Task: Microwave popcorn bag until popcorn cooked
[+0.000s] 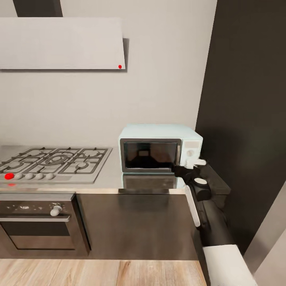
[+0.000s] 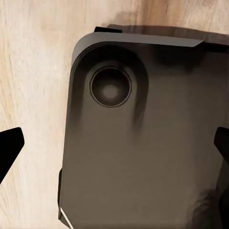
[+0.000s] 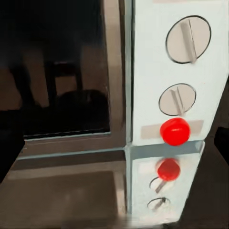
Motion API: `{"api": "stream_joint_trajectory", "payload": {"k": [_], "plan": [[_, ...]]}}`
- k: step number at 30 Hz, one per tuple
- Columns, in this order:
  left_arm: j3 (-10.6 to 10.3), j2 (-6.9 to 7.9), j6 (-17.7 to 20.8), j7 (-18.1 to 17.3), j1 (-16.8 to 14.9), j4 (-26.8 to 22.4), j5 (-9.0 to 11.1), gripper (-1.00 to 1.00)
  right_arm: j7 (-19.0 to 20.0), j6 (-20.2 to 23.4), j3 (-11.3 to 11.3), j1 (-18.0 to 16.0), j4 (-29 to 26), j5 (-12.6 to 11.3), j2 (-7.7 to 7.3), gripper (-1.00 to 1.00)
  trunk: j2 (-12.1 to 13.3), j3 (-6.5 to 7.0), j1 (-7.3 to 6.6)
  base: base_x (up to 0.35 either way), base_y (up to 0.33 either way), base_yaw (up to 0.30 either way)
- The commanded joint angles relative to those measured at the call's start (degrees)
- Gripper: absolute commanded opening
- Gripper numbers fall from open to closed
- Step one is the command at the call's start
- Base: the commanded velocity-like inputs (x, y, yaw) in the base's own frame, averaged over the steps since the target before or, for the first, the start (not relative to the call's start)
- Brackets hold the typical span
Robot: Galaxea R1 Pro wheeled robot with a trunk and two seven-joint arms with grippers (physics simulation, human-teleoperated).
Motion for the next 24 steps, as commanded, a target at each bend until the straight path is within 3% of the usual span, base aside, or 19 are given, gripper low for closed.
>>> {"api": "stream_joint_trajectory", "payload": {"k": [1, 3, 7, 20, 24], "plan": [[0.02, -0.01, -0.11, 0.02, 0.0, -0.01, 0.42, 1.0, -0.04, -0.62, 0.16, -0.01, 2.11, 0.01, 0.13, 1.0, -0.04, -0.05, 0.0, 0.0, 0.0, 0.0], [0.02, -0.01, -0.1, 0.02, 0.0, -0.01, 0.42, 1.0, 0.26, -5.39, 0.3, -0.01, 7.97, -0.38, 0.32, 1.0, -0.04, -0.05, 0.0, 0.0, 0.0, 0.0], [0.04, -0.01, -0.12, 0.03, 0.0, -0.01, 0.42, 1.0, 0.51, -8.81, 0.34, -0.03, 10.58, -0.43, -0.05, 1.0, -0.04, -0.05, 0.0, 0.0, 0.0, 0.0], [0.03, -0.01, -0.3, -0.1, 0.0, -0.01, 0.23, 1.0, 0.65, -9.18, 0.43, -0.02, 11.62, -0.21, -0.25, 1.0, -0.04, -0.05, 0.0, 0.002, 0.0, 0.0], [-0.06, -0.01, -0.02, -0.41, 0.0, -0.01, 0.31, 1.0, 0.61, -9.53, 0.42, -0.02, 11.63, 0.24, -0.35, 1.0, -0.04, -0.05, 0.0, 0.228, 0.0, 0.0]]}}
